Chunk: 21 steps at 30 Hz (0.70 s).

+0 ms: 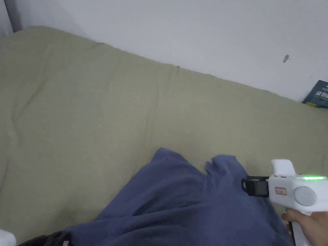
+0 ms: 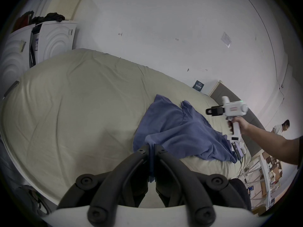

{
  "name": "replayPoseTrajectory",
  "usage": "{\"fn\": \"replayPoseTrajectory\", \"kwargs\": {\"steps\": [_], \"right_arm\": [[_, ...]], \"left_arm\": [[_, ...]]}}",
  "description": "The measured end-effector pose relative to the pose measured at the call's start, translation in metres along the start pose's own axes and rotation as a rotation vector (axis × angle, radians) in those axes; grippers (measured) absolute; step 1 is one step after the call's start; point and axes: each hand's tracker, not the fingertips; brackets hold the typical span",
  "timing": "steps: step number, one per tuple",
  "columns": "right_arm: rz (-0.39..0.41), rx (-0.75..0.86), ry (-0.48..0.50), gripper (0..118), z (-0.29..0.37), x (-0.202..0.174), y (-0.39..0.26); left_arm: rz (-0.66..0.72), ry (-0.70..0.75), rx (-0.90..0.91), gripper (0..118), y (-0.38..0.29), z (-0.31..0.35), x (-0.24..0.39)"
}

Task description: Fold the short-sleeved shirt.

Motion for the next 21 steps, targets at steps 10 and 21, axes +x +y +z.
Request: {"fn": "replayPoseTrajectory", "kwargs": {"steps": [10, 21], "right_arm": [[-0.164, -0.117, -0.022, 1, -0.010, 0.009, -0.013], [-0.116, 0.157, 0.059, 1, 0.135, -0.018, 0.003]], "left_arm": [[-0.028, 0.037, -0.055, 3, 0.004, -0.008, 0.001], [0.016, 0.033, 0.010, 2, 0.059, -0.019, -0.001]]}}
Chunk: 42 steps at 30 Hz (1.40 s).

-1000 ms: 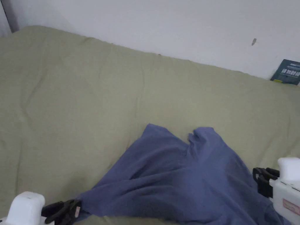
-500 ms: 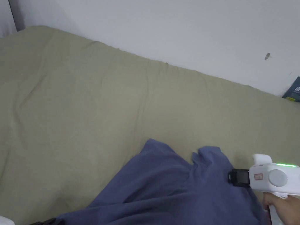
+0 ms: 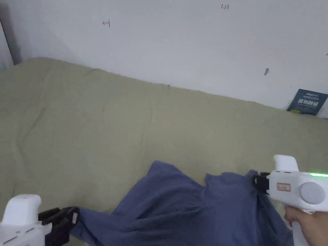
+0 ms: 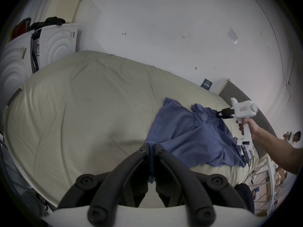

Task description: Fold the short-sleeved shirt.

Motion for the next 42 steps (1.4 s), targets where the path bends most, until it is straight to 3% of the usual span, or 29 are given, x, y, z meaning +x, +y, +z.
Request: {"fn": "replayPoseTrajectory", "kwargs": {"steps": [3, 6, 9, 15, 18, 23, 31, 36, 42], "right_arm": [[0.038, 0.107, -0.027, 1, 0.065, 0.007, 0.029], [-0.005, 0.221, -0.011, 1, 0.130, 0.017, 0.065], [0.004, 0.313, -0.052, 1, 0.191, 0.021, 0.092], [-0.013, 0.487, -0.126, 1, 0.275, 0.042, 0.145], [-0.019, 0.575, -0.119, 1, 0.304, 0.054, 0.175], [-0.027, 0.715, -0.097, 1, 0.328, 0.077, 0.221], [-0.065, 0.812, -0.083, 1, 0.336, 0.089, 0.284], [-0.085, 0.829, -0.060, 1, 0.319, 0.091, 0.304], [-0.121, 0.776, -0.046, 1, 0.258, 0.098, 0.292]], "left_arm": [[0.028, -0.024, 0.063, 2, 0.039, 0.004, 0.008], [0.057, -0.064, 0.133, 2, 0.084, 0.004, 0.025], [0.055, -0.090, 0.188, 2, 0.132, 0.004, 0.048], [0.004, -0.102, 0.326, 2, 0.229, 0.019, 0.108], [-0.013, -0.099, 0.390, 2, 0.277, 0.029, 0.131], [-0.113, -0.046, 0.482, 2, 0.350, 0.046, 0.161], [-0.095, 0.025, 0.594, 2, 0.437, 0.051, 0.182], [-0.134, 0.077, 0.621, 2, 0.452, 0.033, 0.189], [-0.119, 0.121, 0.578, 2, 0.422, -0.021, 0.176]]}}
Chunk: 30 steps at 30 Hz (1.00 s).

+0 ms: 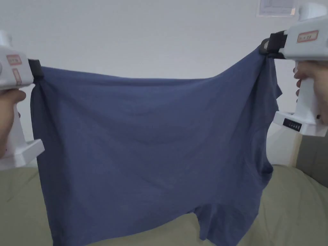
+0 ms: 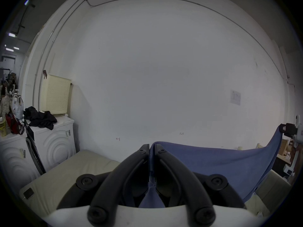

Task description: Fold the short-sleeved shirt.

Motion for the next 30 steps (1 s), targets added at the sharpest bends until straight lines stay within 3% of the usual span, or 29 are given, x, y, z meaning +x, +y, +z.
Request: {"fn": "replayPoseTrajectory", "kwargs": {"steps": [6, 15, 23, 28, 30], "right_arm": [[-0.044, -0.018, 0.007, 1, -0.015, 0.011, -0.063], [-0.054, -0.029, 0.042, 1, 0.021, 0.003, -0.073], [-0.053, -0.136, 0.039, 1, 0.144, -0.010, -0.131], [-0.015, -0.258, 0.036, 1, 0.243, -0.011, -0.221], [-0.036, -0.328, 0.044, 1, 0.284, -0.009, -0.270]], "left_arm": [[0.025, 0.047, -0.078, 2, -0.076, -0.027, -0.018], [0.019, 0.014, -0.116, 2, -0.094, -0.003, -0.032], [0.016, -0.025, -0.222, 2, -0.155, 0.107, -0.060], [0.004, -0.050, -0.374, 2, -0.241, 0.196, -0.085], [-0.012, -0.049, -0.420, 2, -0.282, 0.235, -0.096]]}}
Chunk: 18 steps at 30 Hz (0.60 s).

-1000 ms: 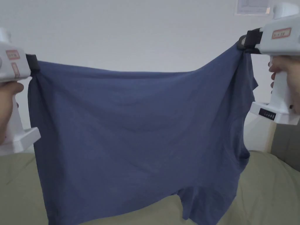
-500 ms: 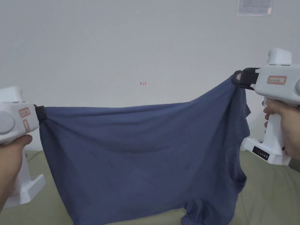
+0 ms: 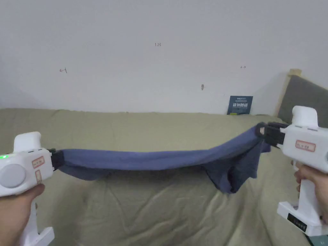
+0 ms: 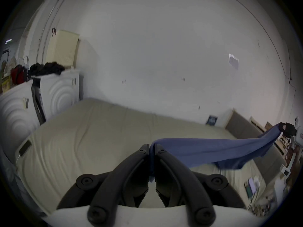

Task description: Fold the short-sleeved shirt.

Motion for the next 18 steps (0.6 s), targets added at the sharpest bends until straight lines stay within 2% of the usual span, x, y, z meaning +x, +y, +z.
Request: {"fn": "replayPoseTrajectory", "kwargs": {"steps": [5, 8, 11, 14, 15, 16, 17, 18], "right_arm": [[-0.032, -0.198, 0.005, 1, 0.042, 0.006, -0.149], [-0.032, -0.360, -0.022, 1, 0.043, 0.020, -0.223], [0.016, -0.441, -0.064, 1, 0.035, 0.025, -0.259], [-0.024, -0.397, -0.074, 3, 0.032, 0.032, -0.259], [-0.030, -0.394, -0.074, 15, 0.033, 0.033, -0.254], [-0.038, -0.392, -0.076, 44, 0.034, 0.033, -0.249], [-0.041, -0.393, -0.074, 93, 0.036, 0.032, -0.244], [-0.039, -0.393, -0.065, 115, 0.042, 0.028, -0.238]], "left_arm": [[-0.017, 0.009, -0.195, 2, -0.126, 0.024, -0.031], [0.007, 0.033, -0.297, 2, -0.182, 0.025, -0.047], [-0.022, 0.027, -0.364, 2, -0.208, 0.011, -0.054], [-0.035, 0.023, -0.349, 4, -0.208, 0.008, -0.053], [-0.041, 0.021, -0.346, 11, -0.205, 0.010, -0.055], [-0.062, 0.028, -0.339, 35, -0.202, 0.015, -0.056], [-0.091, 0.010, -0.338, 94, -0.198, 0.020, -0.056], [-0.124, -0.009, -0.344, 118, -0.197, 0.031, -0.051]]}}
